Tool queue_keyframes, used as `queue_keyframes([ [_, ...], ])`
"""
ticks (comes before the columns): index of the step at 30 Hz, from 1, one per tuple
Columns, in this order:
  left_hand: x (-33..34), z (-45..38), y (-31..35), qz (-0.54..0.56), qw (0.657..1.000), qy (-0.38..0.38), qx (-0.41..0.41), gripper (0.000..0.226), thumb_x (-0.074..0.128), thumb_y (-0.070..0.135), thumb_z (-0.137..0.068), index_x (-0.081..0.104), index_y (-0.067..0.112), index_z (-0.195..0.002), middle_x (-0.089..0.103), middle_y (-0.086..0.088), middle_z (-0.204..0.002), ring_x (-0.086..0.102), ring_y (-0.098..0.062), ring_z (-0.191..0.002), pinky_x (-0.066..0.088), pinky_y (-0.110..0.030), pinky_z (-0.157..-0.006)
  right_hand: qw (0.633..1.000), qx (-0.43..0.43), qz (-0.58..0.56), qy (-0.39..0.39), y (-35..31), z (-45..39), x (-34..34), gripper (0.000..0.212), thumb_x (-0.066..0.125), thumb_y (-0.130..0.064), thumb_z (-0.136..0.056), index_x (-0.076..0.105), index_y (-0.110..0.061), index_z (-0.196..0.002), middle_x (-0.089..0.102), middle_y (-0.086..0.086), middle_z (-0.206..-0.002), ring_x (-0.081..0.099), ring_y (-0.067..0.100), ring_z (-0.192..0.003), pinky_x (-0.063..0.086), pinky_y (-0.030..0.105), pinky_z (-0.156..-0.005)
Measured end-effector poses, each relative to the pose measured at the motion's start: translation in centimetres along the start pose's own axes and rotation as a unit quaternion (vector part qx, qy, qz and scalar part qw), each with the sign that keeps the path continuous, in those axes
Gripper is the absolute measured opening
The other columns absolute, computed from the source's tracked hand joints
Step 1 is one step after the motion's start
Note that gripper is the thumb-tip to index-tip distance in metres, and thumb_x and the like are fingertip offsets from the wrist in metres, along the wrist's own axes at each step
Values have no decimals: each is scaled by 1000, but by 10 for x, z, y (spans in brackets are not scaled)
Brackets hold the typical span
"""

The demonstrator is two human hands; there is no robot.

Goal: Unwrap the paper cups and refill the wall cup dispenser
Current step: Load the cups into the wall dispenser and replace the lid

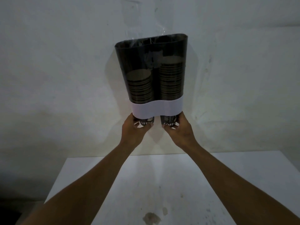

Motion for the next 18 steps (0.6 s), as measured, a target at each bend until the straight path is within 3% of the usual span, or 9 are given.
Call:
queue_keyframes([
  [4,2,0,-5,-3,1000,5,-1,63,88,26,-73,58,15,-127,70,0,-118,67,-16,-106,55,-37,-99,1000,-13,1,6,0,0,-2,70,80,-18,-81,43,-28,-139,60,-12,-118,59,11,-108,47,21,-94],
  [8,2,-1,-4,15,1000,-20,-6,62,87,23,-75,56,21,-129,69,3,-123,65,-19,-115,54,-38,-101,1000,-12,-8,16,0,0,-1,69,79,-17,-81,42,-28,-138,59,-15,-116,58,8,-107,42,9,-85],
  [12,1,-3,-1,26,999,-27,-1,55,86,22,-72,60,26,-120,73,6,-110,70,-18,-101,59,-42,-92,999,-13,-24,28,0,0,-1,65,78,-18,-82,43,-30,-135,56,-24,-110,57,4,-104,41,8,-84],
  [15,-2,-4,-2,15,1000,-7,7,58,88,26,-70,60,24,-120,73,7,-109,70,-16,-98,60,-37,-88,999,-12,-20,31,0,0,0,61,78,-19,-82,45,-31,-131,54,-29,-105,57,3,-100,43,13,-85],
  [18,-3,-2,0,15,1000,6,16,59,89,24,-70,60,20,-121,73,6,-109,70,-12,-97,60,-25,-82,999,-17,-15,36,0,2,1,61,78,-20,-82,45,-31,-133,56,-28,-106,57,1,-99,42,4,-79],
])
Point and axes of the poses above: each hand's wrist, its own z-axis away from the middle knuckle, its own x-axis out of the palm, y = z × x, the point moved 3 cm from there along -z, towards the middle knuckle
